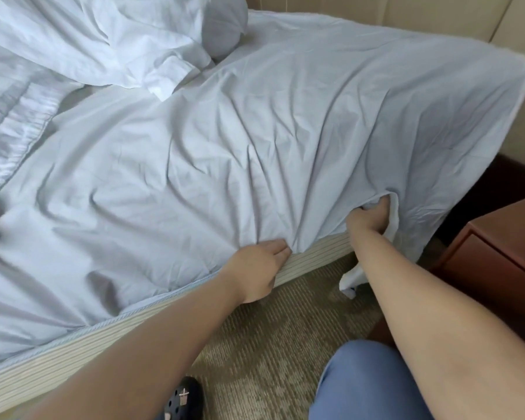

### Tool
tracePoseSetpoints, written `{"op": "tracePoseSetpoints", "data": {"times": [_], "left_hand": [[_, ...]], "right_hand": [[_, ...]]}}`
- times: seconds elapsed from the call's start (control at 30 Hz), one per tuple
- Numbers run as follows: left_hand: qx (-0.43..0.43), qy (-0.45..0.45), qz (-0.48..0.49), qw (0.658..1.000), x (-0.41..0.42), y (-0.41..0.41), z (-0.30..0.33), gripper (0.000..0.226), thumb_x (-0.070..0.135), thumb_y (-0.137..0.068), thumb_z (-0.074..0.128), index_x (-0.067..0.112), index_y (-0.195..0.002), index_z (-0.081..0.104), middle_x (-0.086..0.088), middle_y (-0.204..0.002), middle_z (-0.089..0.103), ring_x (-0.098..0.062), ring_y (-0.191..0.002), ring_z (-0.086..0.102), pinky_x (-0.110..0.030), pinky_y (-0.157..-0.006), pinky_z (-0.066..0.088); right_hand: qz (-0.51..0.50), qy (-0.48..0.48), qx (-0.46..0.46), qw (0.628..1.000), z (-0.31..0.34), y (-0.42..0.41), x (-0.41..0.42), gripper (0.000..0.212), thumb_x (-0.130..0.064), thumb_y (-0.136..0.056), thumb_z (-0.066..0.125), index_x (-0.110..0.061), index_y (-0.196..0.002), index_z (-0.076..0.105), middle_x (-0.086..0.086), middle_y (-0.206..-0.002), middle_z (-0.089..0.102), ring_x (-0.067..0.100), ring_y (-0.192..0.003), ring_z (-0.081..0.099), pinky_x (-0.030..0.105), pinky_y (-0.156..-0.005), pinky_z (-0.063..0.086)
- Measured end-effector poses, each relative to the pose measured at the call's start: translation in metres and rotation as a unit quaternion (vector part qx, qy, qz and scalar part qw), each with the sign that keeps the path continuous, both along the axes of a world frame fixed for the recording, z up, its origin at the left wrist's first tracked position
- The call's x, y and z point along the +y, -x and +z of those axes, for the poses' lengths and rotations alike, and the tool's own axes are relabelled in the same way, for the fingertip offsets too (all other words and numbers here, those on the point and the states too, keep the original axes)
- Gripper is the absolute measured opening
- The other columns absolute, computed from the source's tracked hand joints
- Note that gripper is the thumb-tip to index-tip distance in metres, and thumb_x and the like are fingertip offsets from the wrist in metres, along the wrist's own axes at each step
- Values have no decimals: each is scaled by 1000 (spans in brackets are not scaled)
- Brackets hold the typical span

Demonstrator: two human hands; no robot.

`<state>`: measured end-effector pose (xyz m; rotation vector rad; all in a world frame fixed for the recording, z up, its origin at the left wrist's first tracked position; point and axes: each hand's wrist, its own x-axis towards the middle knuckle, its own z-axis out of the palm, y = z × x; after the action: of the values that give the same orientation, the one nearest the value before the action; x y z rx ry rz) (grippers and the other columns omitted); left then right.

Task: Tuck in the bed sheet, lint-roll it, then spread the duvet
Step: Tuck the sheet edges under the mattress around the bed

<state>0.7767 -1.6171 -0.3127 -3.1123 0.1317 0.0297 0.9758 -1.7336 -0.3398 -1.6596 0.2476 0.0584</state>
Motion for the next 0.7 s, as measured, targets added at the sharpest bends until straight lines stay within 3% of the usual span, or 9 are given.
{"op": "tracePoseSetpoints", "data": {"times": [0.13,0.27,0.33,0.37,0.43,0.5,0.53,0.6,0.7], "left_hand": [[-43,-10,-48,998,1,-12,-16,48,13,-69,40,1,-110,63,-12,-98,62,-30,-84,63,-34,-58,56],[-42,-19,-17,999,-13,-22,-13,66,5,-56,74,1,-121,58,-11,-97,61,-29,-83,63,-30,-53,52],[-29,-28,-3,999,-17,-26,-8,71,7,-71,67,1,-138,44,-13,-122,53,-30,-107,56,-35,-74,51],[-36,-49,-8,998,-18,-27,-7,70,9,-76,64,1,-141,40,-13,-128,50,-29,-114,53,-36,-82,49],[-50,-132,-83,986,-17,-28,-3,52,11,-76,60,-1,-127,57,-13,-118,61,-28,-103,61,-35,-84,50],[-81,-232,-116,962,-9,-31,-13,41,11,-84,44,3,-117,66,-12,-115,66,-28,-101,64,-38,-94,44],[-84,-283,-117,948,-6,-31,-15,44,13,-87,40,4,-124,62,-12,-126,62,-28,-112,60,-40,-105,38],[-74,-351,-96,929,-1,-28,-17,53,18,-96,37,3,-147,31,-16,-152,32,-29,-139,34,-47,-117,7],[10,-412,-69,909,-5,-25,-18,60,19,-103,22,1,-149,-13,-19,-158,-14,-30,-146,-9,-49,-96,-29]], "right_hand": [[-20,8,27,999,-8,15,2,50,-9,-97,48,-6,-144,31,13,-142,44,27,-131,42,27,-105,30],[7,-21,100,995,-20,20,12,47,-21,-99,46,-10,-144,35,6,-142,45,24,-126,45,32,-110,33],[-14,-59,124,990,-26,22,14,34,-23,-96,47,-11,-128,50,10,-123,60,23,-103,59,29,-94,50],[-2,-49,134,990,-27,24,16,23,-22,-99,42,-10,-112,55,10,-105,64,20,-85,59,20,-77,54],[21,-87,171,981,-27,27,15,26,-15,-101,36,-13,-81,53,6,-72,53,14,-57,47,16,-44,42],[9,-170,228,959,-26,31,20,28,-13,-98,43,-12,-72,52,3,-60,47,11,-47,40,17,-40,33],[21,-182,247,952,-25,36,19,27,-16,-97,46,-13,-70,53,2,-58,48,10,-44,39,15,-39,32],[77,-189,261,943,-25,45,20,26,-17,-96,46,-18,-71,54,-2,-57,49,7,-40,39,13,-36,30],[112,-168,268,942,-32,48,24,27,-13,-96,41,-17,-73,54,-2,-58,49,7,-45,39,11,-33,27]]}}
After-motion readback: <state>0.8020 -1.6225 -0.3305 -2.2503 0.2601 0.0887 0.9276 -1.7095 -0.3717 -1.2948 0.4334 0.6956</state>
